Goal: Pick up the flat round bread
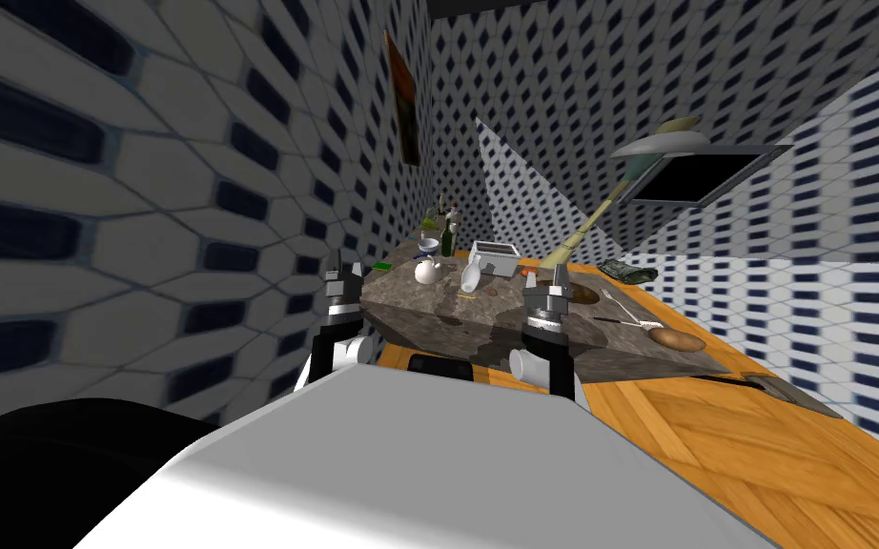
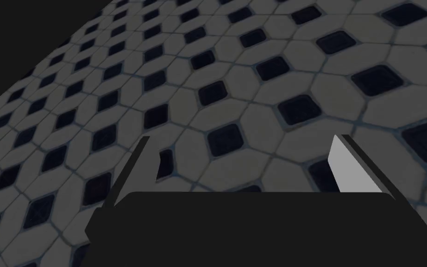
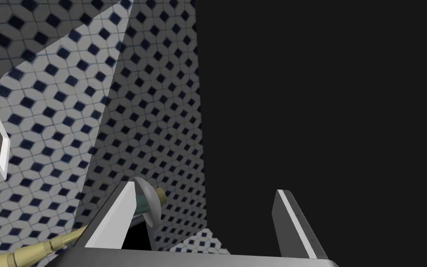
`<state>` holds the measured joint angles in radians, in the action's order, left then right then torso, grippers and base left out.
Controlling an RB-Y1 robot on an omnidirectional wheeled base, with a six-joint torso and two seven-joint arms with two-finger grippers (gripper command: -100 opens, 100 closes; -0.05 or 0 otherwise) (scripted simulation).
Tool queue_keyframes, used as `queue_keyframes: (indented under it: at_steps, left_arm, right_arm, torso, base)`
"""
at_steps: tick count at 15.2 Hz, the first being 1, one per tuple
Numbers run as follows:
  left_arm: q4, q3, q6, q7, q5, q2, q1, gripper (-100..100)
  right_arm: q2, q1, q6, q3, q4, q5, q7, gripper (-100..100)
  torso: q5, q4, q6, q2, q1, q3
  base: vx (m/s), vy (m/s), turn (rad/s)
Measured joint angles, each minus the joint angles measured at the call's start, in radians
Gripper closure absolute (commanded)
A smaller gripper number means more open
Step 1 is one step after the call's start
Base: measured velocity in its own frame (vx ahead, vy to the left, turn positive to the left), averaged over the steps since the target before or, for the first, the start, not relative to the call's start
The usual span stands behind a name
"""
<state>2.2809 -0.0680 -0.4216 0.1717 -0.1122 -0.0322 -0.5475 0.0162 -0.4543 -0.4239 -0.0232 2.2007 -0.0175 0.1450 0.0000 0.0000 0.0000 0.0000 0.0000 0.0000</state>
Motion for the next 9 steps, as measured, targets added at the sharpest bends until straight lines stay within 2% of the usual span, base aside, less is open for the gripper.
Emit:
queue_keyframes:
  at_steps: [4,9]
  left_arm:
    - [0.0,0.0,0.0,0.0,0.0,0.0,0.0,0]
    - [0.0,0.0,0.0,0.0,0.0,0.0,0.0,0]
  right_arm:
    - [-0.071,-0.02,-0.009,-0.015,-0.03,-0.01,-0.002,-100]
    - [-0.17,-0.036,-0.02,-0.023,-0.094,-0.019,0.002,-100]
  torso:
    - [0.0,0.001,0.0,0.003,0.0,0.002]
    - [0.0,0.001,0.0,0.004,0.001,0.002]
  base:
    - [-0.042,0.011,0.072]
    - [-0.049,0.019,0.096]
